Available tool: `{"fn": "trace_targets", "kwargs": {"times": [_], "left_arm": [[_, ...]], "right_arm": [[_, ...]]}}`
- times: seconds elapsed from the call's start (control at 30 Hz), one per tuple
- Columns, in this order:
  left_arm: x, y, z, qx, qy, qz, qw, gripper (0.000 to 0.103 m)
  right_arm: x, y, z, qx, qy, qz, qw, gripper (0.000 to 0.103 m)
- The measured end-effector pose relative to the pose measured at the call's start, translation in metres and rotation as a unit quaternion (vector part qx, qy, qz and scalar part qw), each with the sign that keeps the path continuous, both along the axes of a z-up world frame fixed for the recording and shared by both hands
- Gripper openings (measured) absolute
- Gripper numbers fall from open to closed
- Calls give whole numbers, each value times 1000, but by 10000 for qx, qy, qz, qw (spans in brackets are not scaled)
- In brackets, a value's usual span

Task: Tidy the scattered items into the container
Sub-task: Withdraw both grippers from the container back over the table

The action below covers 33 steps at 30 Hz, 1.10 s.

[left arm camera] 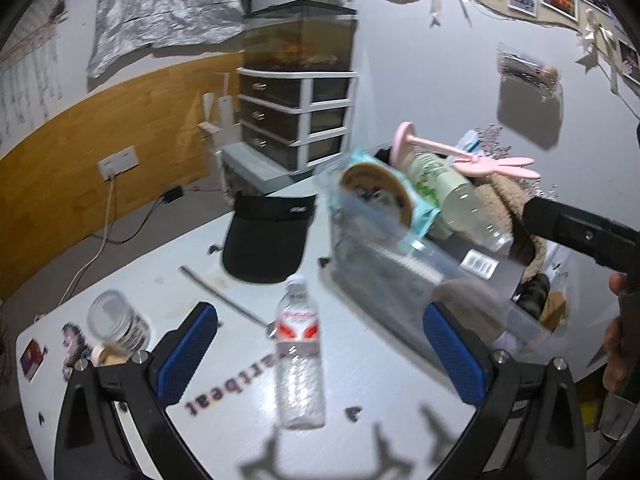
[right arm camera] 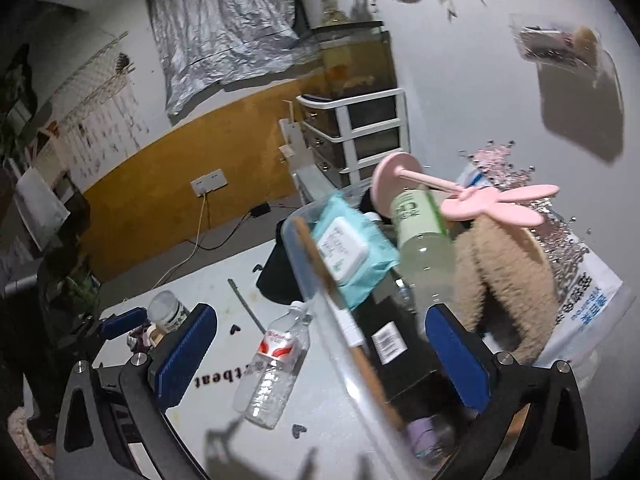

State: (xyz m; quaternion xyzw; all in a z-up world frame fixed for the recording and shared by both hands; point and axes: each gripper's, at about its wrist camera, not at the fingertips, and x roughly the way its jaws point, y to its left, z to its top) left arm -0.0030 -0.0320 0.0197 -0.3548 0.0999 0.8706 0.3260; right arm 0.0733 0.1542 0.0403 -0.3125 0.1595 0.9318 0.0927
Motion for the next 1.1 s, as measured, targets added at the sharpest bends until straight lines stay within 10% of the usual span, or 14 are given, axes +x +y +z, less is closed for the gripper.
{"fn": "trace_targets", "kwargs": {"times": [1.1], "left_arm": [[27, -229, -57, -55, -511, 2115, 9760, 103]], "right_arm": [[-16, -189, -77, 327, -886, 1719, 9806, 103]]}}
